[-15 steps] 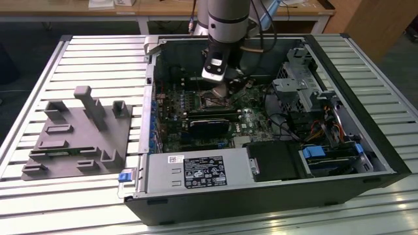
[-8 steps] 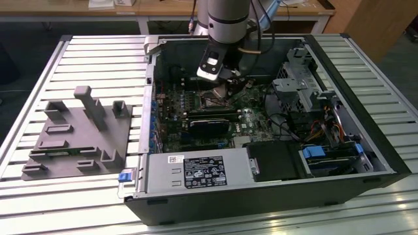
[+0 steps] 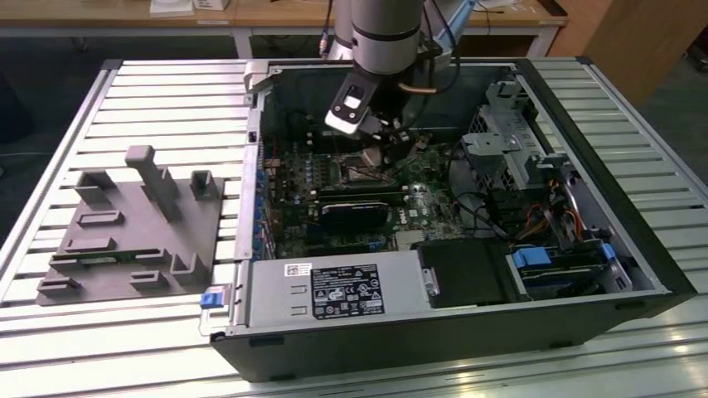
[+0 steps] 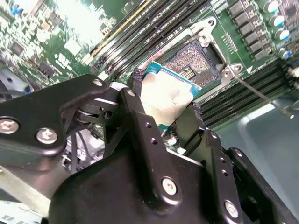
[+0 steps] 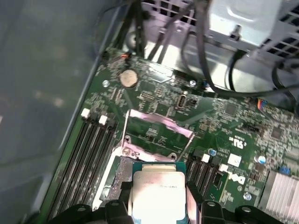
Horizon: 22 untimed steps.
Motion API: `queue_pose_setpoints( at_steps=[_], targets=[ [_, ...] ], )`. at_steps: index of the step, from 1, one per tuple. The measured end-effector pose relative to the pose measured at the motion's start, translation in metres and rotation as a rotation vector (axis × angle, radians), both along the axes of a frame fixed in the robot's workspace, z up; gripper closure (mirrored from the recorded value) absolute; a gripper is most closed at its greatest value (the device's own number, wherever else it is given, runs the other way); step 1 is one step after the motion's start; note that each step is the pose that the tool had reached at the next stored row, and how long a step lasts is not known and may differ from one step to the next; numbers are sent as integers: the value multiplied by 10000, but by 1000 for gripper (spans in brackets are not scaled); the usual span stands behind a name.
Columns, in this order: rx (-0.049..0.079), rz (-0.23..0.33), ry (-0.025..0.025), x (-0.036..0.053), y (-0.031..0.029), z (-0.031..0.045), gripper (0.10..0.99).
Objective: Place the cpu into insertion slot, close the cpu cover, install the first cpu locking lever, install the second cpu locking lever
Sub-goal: 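Place the cpu into insertion slot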
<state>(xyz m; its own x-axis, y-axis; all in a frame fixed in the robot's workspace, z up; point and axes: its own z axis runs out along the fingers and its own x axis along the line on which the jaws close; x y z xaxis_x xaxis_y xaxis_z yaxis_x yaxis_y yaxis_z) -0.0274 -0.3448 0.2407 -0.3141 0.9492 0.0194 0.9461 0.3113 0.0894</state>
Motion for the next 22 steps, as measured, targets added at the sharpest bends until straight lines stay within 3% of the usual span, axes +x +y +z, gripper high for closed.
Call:
queue_pose_setpoints(
  at_steps=[12, 22],
  targets=[
    [0, -2173, 0, 0, 0, -29, 549],
    [-1, -2313, 1, -32, 24, -60, 549]
  ],
)
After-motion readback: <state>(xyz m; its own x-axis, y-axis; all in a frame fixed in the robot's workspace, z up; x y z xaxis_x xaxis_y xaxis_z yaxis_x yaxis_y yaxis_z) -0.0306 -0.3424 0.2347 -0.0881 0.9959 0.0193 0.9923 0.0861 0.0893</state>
